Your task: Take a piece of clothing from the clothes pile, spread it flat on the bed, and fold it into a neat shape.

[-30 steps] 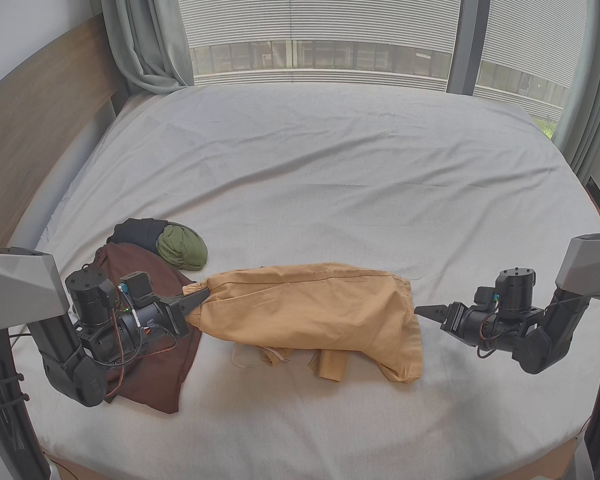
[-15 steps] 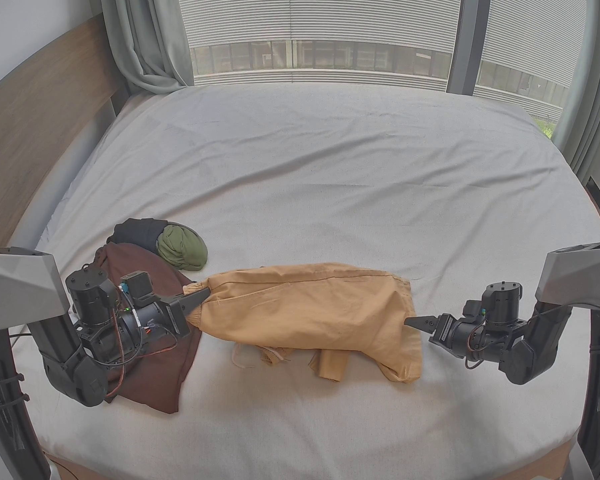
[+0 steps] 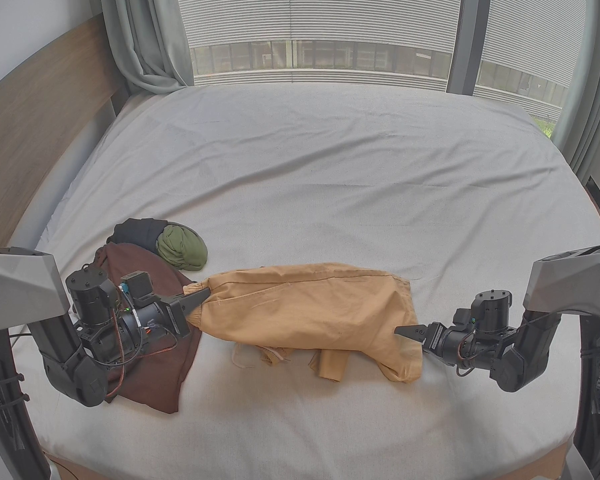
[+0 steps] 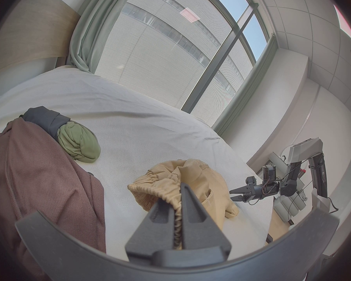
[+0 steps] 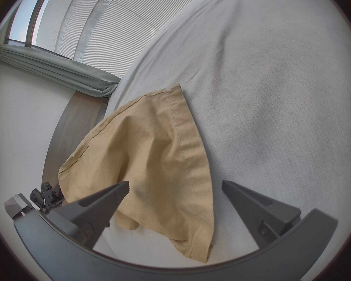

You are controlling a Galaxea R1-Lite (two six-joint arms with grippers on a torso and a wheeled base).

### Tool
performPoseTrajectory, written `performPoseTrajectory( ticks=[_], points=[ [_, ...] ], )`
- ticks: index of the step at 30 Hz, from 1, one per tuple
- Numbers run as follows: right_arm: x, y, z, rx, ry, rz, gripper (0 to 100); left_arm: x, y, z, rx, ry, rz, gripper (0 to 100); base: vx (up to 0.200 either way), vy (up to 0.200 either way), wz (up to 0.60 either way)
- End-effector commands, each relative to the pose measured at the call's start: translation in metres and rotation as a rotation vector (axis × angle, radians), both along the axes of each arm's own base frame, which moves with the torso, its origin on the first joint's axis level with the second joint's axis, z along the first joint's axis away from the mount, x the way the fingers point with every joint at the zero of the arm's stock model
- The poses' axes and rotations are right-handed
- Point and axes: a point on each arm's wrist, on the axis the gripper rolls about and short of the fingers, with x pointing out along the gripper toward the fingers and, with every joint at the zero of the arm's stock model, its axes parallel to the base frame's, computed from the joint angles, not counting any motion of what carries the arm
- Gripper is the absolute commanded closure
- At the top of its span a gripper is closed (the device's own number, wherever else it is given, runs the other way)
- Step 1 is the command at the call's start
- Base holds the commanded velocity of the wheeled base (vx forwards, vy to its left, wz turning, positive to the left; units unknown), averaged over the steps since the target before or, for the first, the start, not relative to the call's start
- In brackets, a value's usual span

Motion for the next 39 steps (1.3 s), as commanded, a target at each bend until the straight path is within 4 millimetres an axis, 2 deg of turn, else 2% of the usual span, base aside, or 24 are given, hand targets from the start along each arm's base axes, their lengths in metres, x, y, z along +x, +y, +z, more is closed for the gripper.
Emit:
performPoseTrajectory(
  ticks=[1,11,15,19,24,29,39],
  points=[
    [0.0,0.001,-0.002,0.001,-0.006,0.003,100,0.0,0.0,-0.001,0.0,0.004,0.0,100,0.0,0.0,0.0],
    [-0.006,0.003,-0.002,0.002,-0.005,0.011,100,0.006,0.002,-0.009,0.006,0.018,0.033,100,0.0,0.0,0.0],
    [-0.016,0.004,0.005,0.003,0.004,0.027,100,0.007,0.002,-0.009,0.005,0.019,0.033,100,0.0,0.0,0.0],
    [-0.035,0.013,0.013,0.006,0.03,0.089,100,0.008,0.004,-0.011,0.007,0.022,0.041,100,0.0,0.0,0.0],
    [-0.059,0.027,0.01,-0.022,0.074,0.179,100,0.009,0.005,-0.012,0.007,0.024,0.047,100,0.0,0.0,0.0],
    [-0.078,0.03,0.006,-0.063,0.095,0.265,100,0.011,0.01,-0.012,0.008,0.02,0.06,100,0.0,0.0,0.0],
    [-0.092,0.025,0.0,-0.116,0.112,0.328,100,0.014,0.018,-0.016,0.012,0.025,0.086,100,0.0,0.0,0.0]
  ],
)
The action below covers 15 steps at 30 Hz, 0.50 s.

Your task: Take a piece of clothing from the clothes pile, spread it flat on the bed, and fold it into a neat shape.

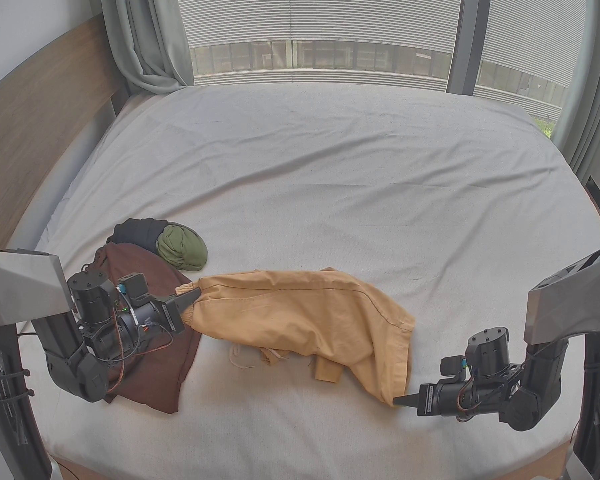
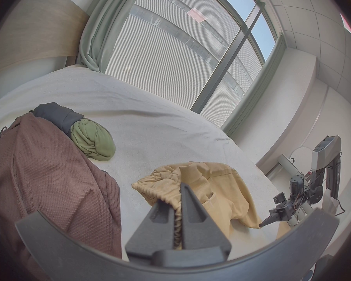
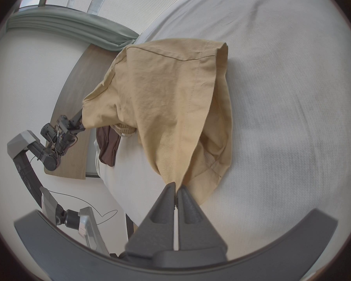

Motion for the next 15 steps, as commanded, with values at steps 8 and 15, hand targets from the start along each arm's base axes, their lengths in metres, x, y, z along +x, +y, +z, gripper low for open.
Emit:
performPoseTrajectory(
  ticks=[8,15],
  points=[
    [-0.0088,-0.0036,-0.0027,-0.041,-0.005,0.04,100,0.0022,0.0036,-0.0017,0.002,0.0,0.012,100,0.0,0.0,0.0],
    [-0.0025,-0.0031,-0.0002,-0.03,-0.048,0.042,0,0.0017,0.0031,-0.0041,0.029,-0.008,0.003,100,0.0,0.0,0.0]
  ],
)
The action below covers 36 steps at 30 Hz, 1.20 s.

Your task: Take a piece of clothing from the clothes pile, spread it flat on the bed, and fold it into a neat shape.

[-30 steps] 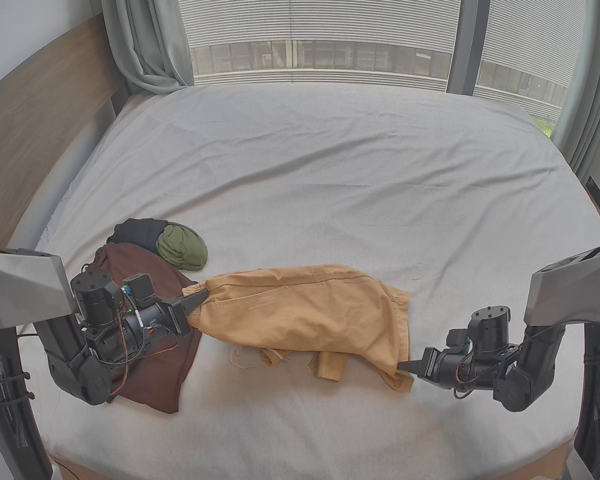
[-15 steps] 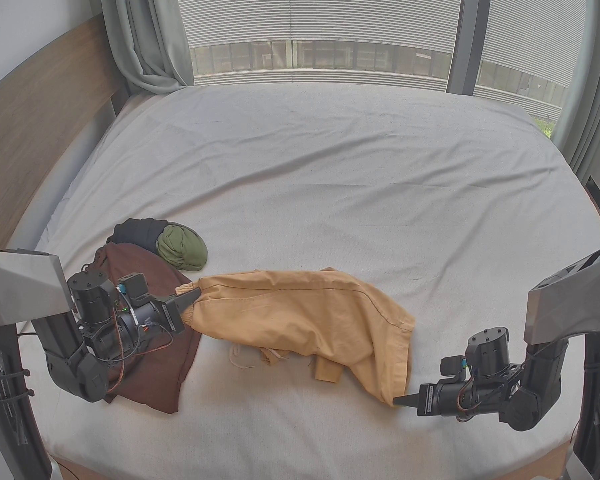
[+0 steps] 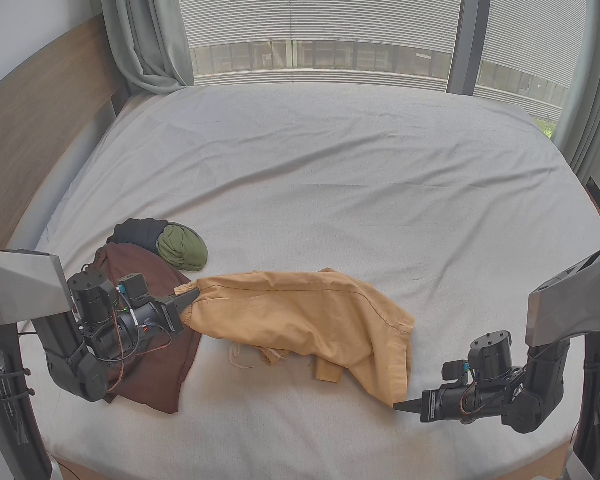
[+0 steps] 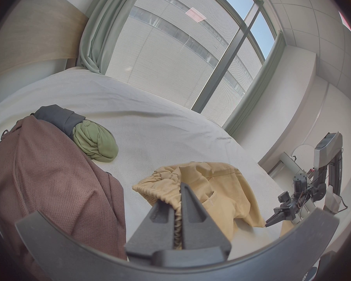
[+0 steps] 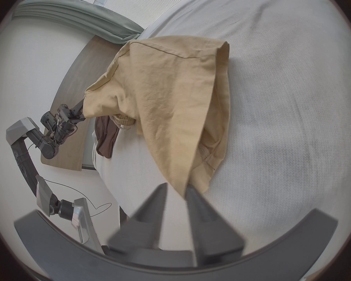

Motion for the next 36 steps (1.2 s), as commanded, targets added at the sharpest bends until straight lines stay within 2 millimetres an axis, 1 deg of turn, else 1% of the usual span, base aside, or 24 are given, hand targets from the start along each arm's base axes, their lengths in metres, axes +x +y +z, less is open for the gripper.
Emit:
performPoseTrajectory(
  ticks=[1,6,10,11,13,15,16,17,18,21,24,25,31,36],
  points=[
    [0.004,0.001,0.002,0.015,-0.023,-0.002,0,0.0,0.0,-0.002,0.008,0.002,-0.003,100,0.0,0.0,0.0],
    [0.019,0.001,0.01,0.078,-0.156,-0.037,0,-0.001,-0.002,-0.001,0.009,0.001,-0.01,100,0.0,0.0,0.0],
    [0.042,-0.012,0.021,0.126,-0.229,-0.126,0,-0.002,-0.003,-0.001,0.011,0.0,-0.013,100,0.0,0.0,0.0],
    [0.044,-0.013,0.022,0.13,-0.234,-0.134,0,-0.002,-0.003,-0.001,0.011,0.0,-0.013,100,0.0,0.0,0.0],
    [0.055,-0.02,0.032,0.152,-0.28,-0.171,0,-0.002,-0.003,-0.001,0.011,0.0,-0.013,100,0.0,0.0,0.0],
    [0.061,-0.022,0.036,0.161,-0.302,-0.183,0,-0.002,-0.004,-0.001,0.011,0.0,-0.015,100,0.0,0.0,0.0],
    [0.061,-0.022,0.036,0.161,-0.302,-0.183,0,-0.002,-0.004,-0.001,0.011,0.0,-0.015,100,0.0,0.0,0.0],
    [0.069,-0.022,0.036,0.162,-0.306,-0.191,0,-0.002,-0.003,-0.002,0.011,0.002,-0.015,100,0.0,0.0,0.0],
    [0.07,-0.022,0.036,0.162,-0.304,-0.191,0,-0.002,-0.003,-0.002,0.011,0.002,-0.015,100,0.0,0.0,0.0],
    [0.085,-0.019,0.034,0.159,-0.295,-0.194,0,-0.002,-0.004,-0.002,0.011,0.002,-0.018,100,0.0,0.0,0.0],
    [0.088,-0.018,0.033,0.16,-0.296,-0.194,0,-0.002,-0.004,-0.002,0.011,0.002,-0.018,100,0.0,0.0,0.0],
    [0.095,-0.016,0.024,0.158,-0.292,-0.194,0,-0.002,-0.004,-0.001,0.011,0.0,-0.018,100,0.0,0.0,0.0],
    [0.105,-0.014,0.008,0.153,-0.283,-0.195,0,-0.002,-0.005,-0.003,0.01,0.006,-0.019,100,0.0,0.0,0.0],
    [0.11,-0.013,0.009,0.159,-0.296,-0.195,0,-0.002,-0.005,-0.002,0.01,0.004,-0.019,100,0.0,0.0,0.0]
  ],
)
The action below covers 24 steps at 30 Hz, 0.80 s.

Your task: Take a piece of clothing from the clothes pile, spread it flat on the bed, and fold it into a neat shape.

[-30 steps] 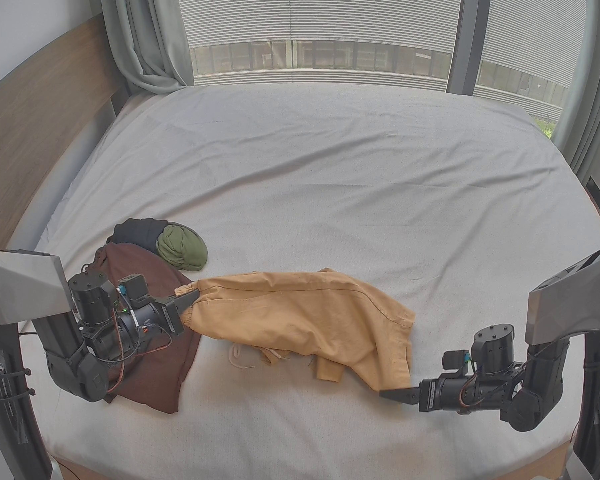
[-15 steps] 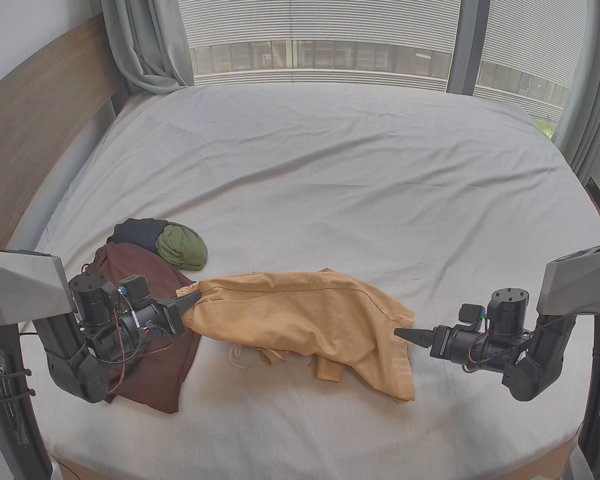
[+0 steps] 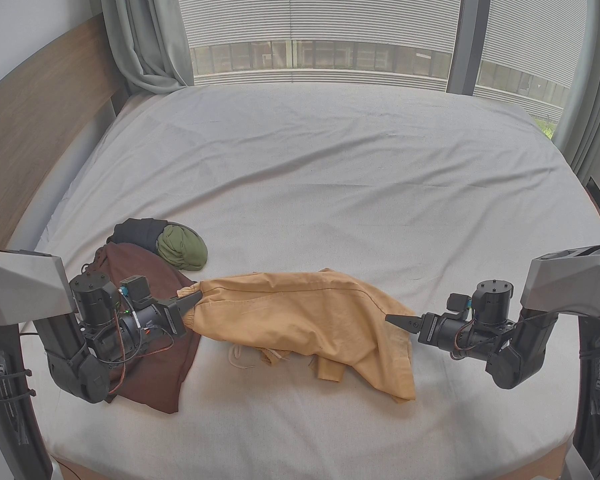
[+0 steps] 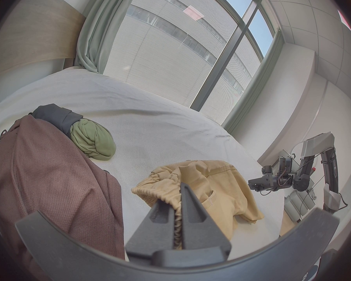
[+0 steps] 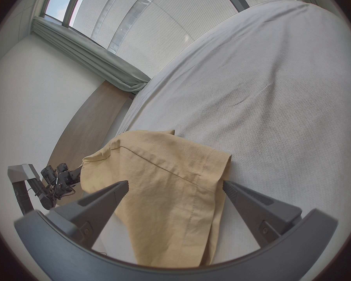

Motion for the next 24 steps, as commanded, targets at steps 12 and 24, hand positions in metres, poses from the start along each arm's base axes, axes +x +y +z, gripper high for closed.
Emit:
performPoseTrajectory(
  ticks=[12,24],
  points=[
    [0.009,0.014,-0.001,0.107,-0.045,0.002,0,0.0,-0.001,0.0,0.0,0.002,-0.002,100,0.0,0.0,0.0],
    [0.008,0.019,-0.002,0.157,-0.039,0.01,0,0.0,-0.002,0.0,0.0,0.002,-0.005,100,0.0,0.0,0.0]
  ],
)
